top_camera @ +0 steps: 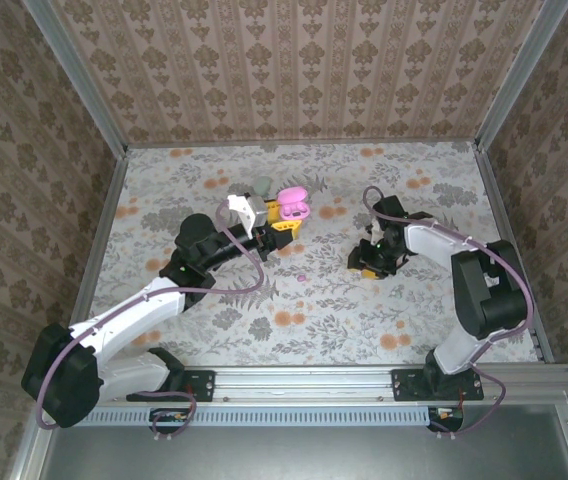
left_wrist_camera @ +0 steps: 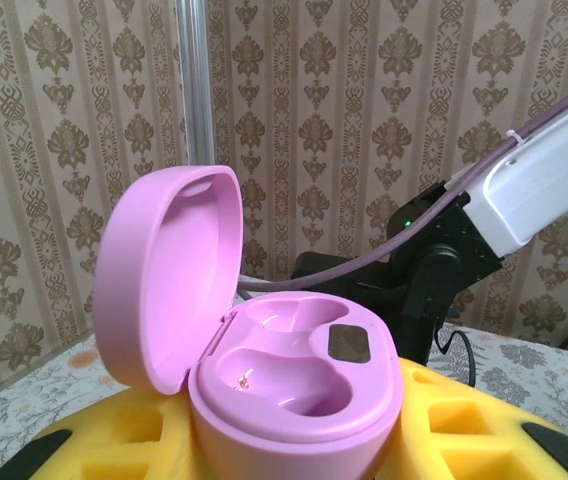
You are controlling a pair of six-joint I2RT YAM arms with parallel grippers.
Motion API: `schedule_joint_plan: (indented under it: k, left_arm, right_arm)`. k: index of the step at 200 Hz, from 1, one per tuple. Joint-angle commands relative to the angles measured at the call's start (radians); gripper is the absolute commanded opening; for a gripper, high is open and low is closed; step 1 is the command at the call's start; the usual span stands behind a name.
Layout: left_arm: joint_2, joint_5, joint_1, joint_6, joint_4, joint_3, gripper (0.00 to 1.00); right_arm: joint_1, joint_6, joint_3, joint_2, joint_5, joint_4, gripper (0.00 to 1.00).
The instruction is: Insert wireless bluetooth earbuds into charging case
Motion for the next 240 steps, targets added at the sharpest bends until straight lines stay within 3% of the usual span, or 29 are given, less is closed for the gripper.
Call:
schedule_joint_plan:
  k: [1, 115, 240]
  left_arm:
    - [-0.015, -0.001, -0.009, 0.004, -0.011, 0.022, 0.31]
    - [-0.014, -0.006, -0.014, 0.008, -0.027, 0.032, 0.31]
    - [0.006, -0.002, -0.014, 0.004, -0.033, 0.046, 0.31]
  right_arm:
    - [-0.022, 0.002, -0.015, -0.051, 0.046, -0.038, 0.42]
    - [-0.053, -0.001, 0.012, 0.060, 0.051, 0.025, 0.28]
    - [-0.048, -0.004, 0.067, 0.129, 0.027, 0.037, 0.28]
